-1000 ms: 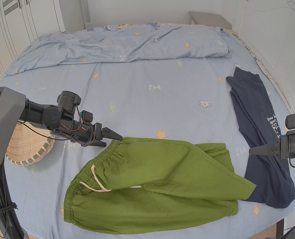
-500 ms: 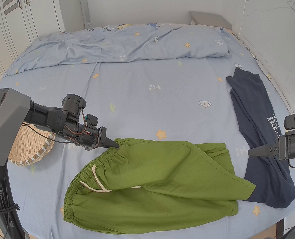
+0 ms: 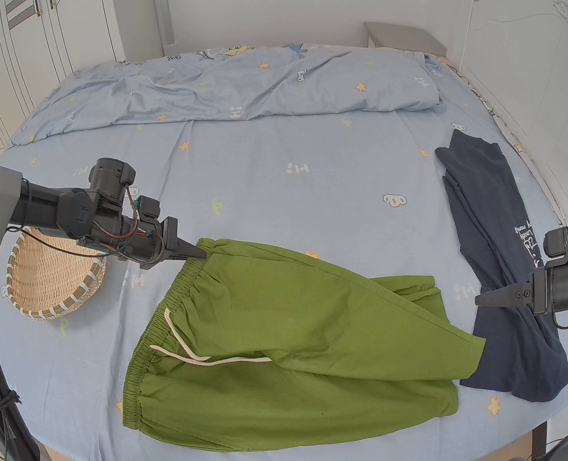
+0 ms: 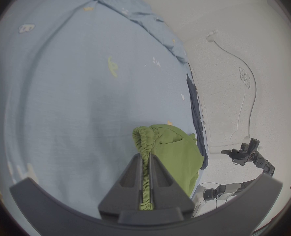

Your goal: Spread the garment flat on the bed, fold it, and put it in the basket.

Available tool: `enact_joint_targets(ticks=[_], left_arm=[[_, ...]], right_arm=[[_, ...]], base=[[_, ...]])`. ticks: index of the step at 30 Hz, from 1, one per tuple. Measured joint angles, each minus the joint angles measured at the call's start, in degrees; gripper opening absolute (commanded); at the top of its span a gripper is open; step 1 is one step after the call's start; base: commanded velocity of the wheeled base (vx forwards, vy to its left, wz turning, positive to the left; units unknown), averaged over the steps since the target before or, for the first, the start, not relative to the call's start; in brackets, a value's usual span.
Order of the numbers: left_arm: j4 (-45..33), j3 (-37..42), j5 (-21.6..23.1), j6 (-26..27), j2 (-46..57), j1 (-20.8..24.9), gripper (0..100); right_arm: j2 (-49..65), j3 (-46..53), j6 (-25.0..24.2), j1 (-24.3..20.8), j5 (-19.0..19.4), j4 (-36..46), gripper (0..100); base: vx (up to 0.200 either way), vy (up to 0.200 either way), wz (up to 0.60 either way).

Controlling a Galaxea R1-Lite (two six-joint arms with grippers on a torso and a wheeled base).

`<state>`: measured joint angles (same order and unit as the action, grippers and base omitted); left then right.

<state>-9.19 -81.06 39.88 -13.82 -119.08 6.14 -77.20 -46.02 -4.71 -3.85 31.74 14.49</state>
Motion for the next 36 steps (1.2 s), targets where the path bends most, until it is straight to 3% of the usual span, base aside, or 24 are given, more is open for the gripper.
enact_joint_targets(ticks=[20, 36], left_arm=[[0.4, 0.4, 0.0, 0.2, 2.2, -1.0, 0], [0.4, 0.2, -0.1, 0.2, 1.7, -1.2, 0]], right_arm=[[-12.2, 9.1, 0.3, 5.6, 0.0, -10.0, 100], [-20.1, 9.8, 0.1, 6.2, 0.4, -13.7, 100]], base=[[0.000, 0.000, 0.00], [0.000, 0.000, 0.00]])
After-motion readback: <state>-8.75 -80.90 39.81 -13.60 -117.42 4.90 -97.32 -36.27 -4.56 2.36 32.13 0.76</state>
